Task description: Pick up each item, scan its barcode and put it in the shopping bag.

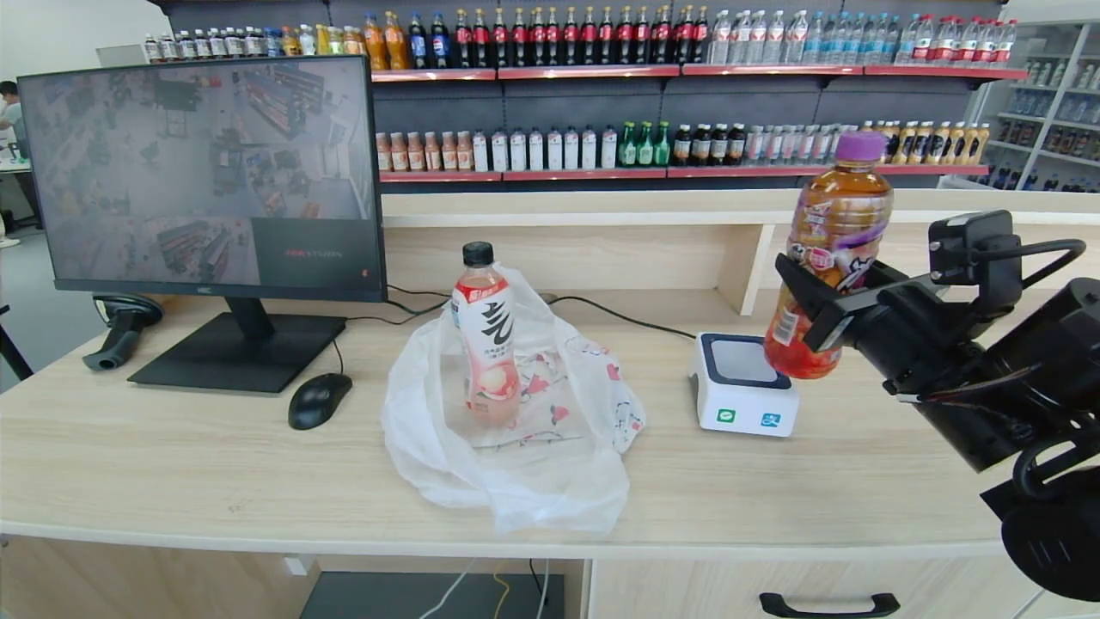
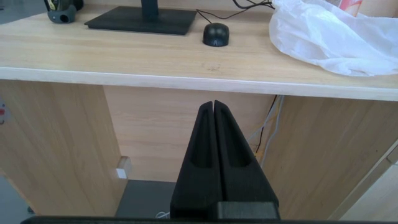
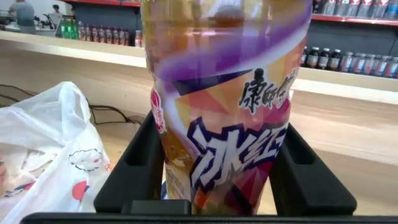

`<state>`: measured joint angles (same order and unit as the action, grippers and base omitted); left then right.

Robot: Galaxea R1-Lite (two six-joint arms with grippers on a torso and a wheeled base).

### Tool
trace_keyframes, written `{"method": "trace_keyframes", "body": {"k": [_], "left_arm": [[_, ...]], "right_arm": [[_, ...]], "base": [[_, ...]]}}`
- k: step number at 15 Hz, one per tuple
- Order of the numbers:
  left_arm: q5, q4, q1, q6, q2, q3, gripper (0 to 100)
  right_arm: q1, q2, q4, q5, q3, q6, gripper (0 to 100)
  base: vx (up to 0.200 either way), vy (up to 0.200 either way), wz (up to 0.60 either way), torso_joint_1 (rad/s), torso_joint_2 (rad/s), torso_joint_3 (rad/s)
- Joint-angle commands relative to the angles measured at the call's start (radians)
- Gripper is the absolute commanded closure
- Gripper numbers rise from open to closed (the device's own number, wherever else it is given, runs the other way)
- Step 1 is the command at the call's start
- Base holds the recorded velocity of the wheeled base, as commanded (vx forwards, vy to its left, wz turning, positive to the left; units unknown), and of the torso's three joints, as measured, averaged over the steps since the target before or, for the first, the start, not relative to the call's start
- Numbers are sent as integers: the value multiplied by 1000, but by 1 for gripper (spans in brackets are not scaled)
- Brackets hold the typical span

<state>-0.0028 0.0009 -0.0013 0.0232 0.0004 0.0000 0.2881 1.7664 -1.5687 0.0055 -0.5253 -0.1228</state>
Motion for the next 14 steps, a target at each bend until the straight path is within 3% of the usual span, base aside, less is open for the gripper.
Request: {"method": "trace_keyframes", "body": {"k": [1, 5, 10, 14], "left_arm": [[0, -1, 0, 6, 0, 0, 100], [-2, 1, 0, 26, 0, 0, 100], [-2, -1, 0, 29, 0, 0, 100], [-2, 1, 0, 11, 0, 0, 100]], "right_arm": [[-9, -2, -2, -10, 24, 8, 100], [-12, 7, -2, -12, 22, 18, 100], [-23, -7, -2, -12, 44, 35, 100], [-18, -7, -2, -12, 54, 46, 100]], "base": [[0, 0, 0, 0, 0, 0], [-150, 0, 0, 7, 8, -1], [0, 0, 0, 0, 0, 0], [0, 200, 0, 6, 7, 0]]}}
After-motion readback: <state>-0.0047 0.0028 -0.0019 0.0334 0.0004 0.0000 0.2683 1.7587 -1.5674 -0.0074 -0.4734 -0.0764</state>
